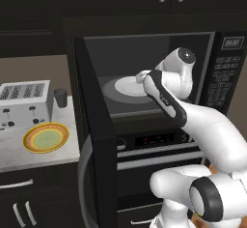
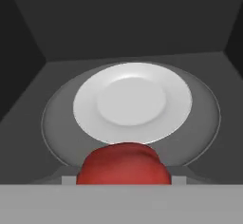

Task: Pick the bell pepper from the microwave and place it on plate located on the counter.

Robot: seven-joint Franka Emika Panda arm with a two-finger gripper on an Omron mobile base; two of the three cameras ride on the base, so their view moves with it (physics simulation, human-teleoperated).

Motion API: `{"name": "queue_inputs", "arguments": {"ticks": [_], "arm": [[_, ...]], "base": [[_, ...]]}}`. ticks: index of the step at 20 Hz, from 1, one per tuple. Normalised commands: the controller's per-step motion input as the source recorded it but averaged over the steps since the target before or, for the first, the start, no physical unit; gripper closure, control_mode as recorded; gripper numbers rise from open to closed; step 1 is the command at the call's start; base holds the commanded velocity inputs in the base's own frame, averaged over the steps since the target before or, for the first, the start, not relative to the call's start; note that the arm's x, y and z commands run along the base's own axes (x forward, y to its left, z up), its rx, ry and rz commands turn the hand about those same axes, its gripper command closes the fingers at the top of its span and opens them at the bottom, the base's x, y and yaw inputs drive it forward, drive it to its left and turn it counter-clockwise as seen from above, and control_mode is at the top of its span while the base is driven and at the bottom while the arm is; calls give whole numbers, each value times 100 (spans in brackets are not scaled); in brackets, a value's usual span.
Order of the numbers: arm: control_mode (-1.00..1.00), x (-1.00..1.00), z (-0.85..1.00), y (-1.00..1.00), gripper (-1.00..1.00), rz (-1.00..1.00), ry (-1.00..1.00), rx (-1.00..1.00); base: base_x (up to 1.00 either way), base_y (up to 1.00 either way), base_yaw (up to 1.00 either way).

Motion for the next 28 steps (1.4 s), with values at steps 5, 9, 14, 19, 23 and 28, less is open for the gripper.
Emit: {"name": "queue_inputs", "arguments": {"ticks": [5,9,14,19,23,28], "arm": [[-100,-100,22,0,100,0,9,0],[-100,-100,-1,-7,100,0,1,0],[-100,-100,7,-34,100,-2,0,0],[-100,-99,21,-33,100,-8,0,-1],[-100,-77,6,-2,100,-6,0,-9],[100,-35,0,0,100,-1,0,-6]], "base": [[0,0,0],[0,0,0],[0,0,0],[0,0,0],[0,0,0],[-31,-6,0]]}}
